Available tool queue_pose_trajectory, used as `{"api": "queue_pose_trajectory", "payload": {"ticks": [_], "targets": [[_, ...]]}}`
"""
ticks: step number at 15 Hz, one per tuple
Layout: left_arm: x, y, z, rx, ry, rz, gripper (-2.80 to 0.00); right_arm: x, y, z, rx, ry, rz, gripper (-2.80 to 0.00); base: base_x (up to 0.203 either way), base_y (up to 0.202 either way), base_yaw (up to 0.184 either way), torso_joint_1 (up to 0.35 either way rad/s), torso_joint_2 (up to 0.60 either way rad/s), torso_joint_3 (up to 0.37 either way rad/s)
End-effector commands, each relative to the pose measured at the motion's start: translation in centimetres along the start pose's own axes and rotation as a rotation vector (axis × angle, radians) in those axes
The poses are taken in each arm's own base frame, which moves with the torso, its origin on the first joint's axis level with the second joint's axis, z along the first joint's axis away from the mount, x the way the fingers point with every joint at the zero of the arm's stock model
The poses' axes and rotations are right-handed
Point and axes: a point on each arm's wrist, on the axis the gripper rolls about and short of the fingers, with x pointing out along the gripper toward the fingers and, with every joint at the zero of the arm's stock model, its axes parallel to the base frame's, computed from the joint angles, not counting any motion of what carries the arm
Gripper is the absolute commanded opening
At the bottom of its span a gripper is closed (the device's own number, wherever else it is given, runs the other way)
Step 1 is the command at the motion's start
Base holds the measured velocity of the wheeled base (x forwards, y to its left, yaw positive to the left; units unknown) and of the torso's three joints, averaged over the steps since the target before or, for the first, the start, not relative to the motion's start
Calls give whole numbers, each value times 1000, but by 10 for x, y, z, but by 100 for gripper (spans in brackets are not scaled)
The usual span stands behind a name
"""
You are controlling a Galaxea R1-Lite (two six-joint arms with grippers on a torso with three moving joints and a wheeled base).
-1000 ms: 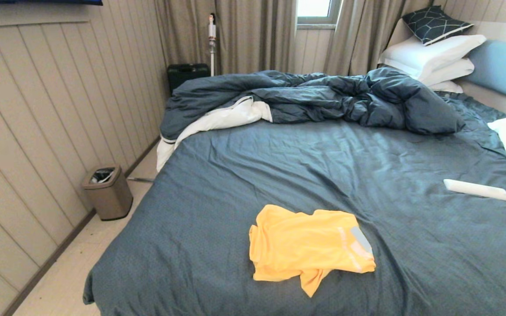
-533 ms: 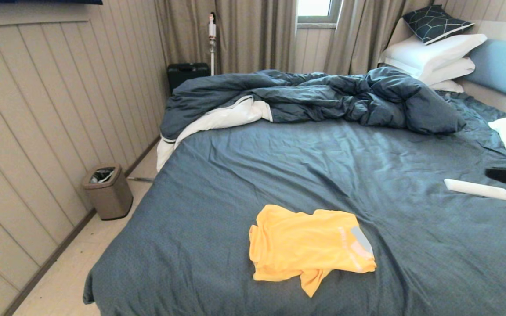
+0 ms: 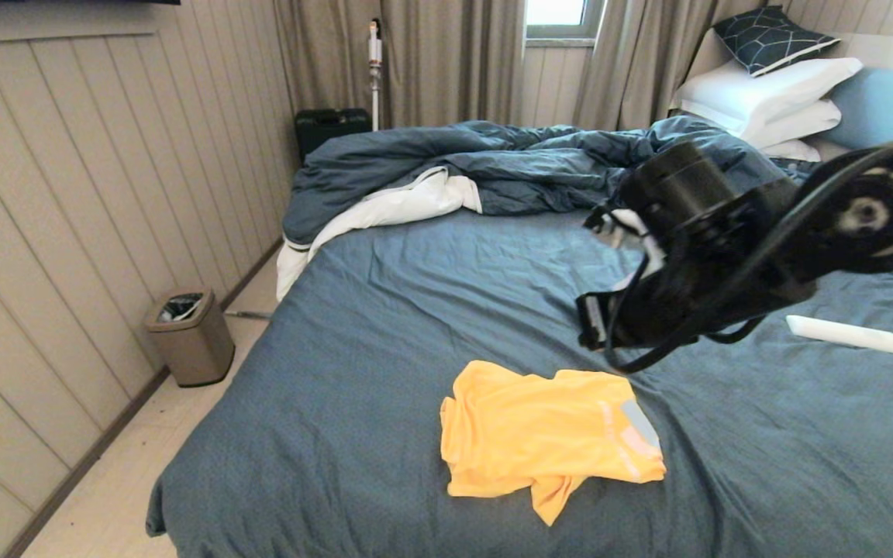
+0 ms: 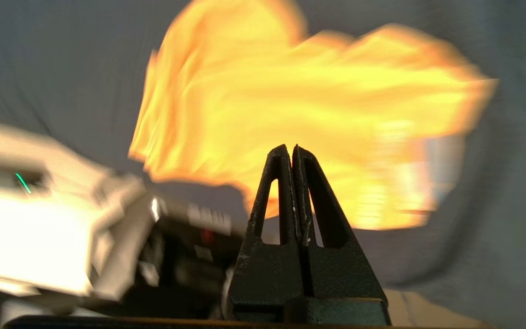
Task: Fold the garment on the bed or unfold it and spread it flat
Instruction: Fold the yellow T-shirt
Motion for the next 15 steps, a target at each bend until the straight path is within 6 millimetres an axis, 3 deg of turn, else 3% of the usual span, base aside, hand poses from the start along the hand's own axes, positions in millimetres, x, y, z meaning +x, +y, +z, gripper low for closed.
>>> {"api": "queue_pose_trajectory", "payload": {"ticks": [1,2,3,8,15], "targets": [[0,0,0,2,1,0,-280,52,30,-15,-75,137,-16,-280,0,0,0,0,0,0],[0,0,0,2,1,0,-280,59,38,-21,-96,158,-26,-280,0,0,0,0,0,0],[0,0,0,1,1,0,-280,60,39,-22,-100,157,-30,0,0,0,0,0,0,0],[0,0,0,1,1,-1,-280,72,73,-32,-191,148,-40,0,0,0,0,0,0,0],[0,0,0,1,1,-1,-280,126,106,-39,-240,164,-92,0,0,0,0,0,0,0]]}}
